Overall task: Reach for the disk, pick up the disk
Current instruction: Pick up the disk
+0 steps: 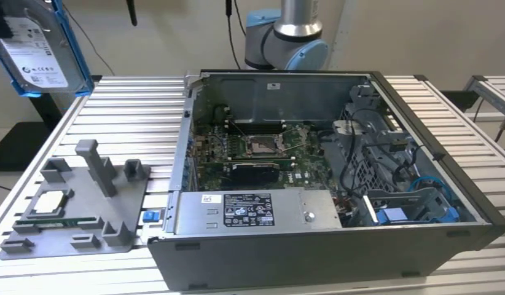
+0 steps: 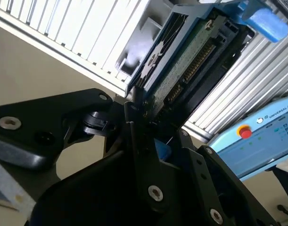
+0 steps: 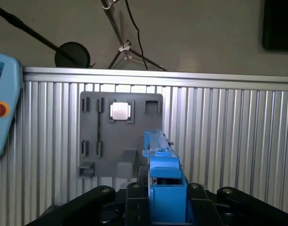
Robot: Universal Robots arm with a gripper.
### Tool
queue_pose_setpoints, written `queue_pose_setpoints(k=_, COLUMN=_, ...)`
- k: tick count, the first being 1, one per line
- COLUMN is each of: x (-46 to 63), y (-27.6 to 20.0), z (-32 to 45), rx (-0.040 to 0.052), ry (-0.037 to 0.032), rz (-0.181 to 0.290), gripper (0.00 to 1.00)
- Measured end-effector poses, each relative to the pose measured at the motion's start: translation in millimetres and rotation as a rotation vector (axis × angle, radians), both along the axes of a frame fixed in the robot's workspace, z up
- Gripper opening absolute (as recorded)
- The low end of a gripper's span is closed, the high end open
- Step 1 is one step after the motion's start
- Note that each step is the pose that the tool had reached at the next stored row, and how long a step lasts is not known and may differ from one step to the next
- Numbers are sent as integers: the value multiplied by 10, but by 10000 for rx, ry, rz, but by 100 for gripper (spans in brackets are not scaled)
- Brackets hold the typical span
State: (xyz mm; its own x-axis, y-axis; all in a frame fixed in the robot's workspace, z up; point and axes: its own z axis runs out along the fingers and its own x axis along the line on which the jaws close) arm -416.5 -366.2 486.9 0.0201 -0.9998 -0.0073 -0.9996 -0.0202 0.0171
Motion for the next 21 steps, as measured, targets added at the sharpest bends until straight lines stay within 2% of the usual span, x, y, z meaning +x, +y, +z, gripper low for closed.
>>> queue_pose_setpoints(k=21, x=958, y=0, z=0, rx=0, ry=0, rz=-1, gripper=0)
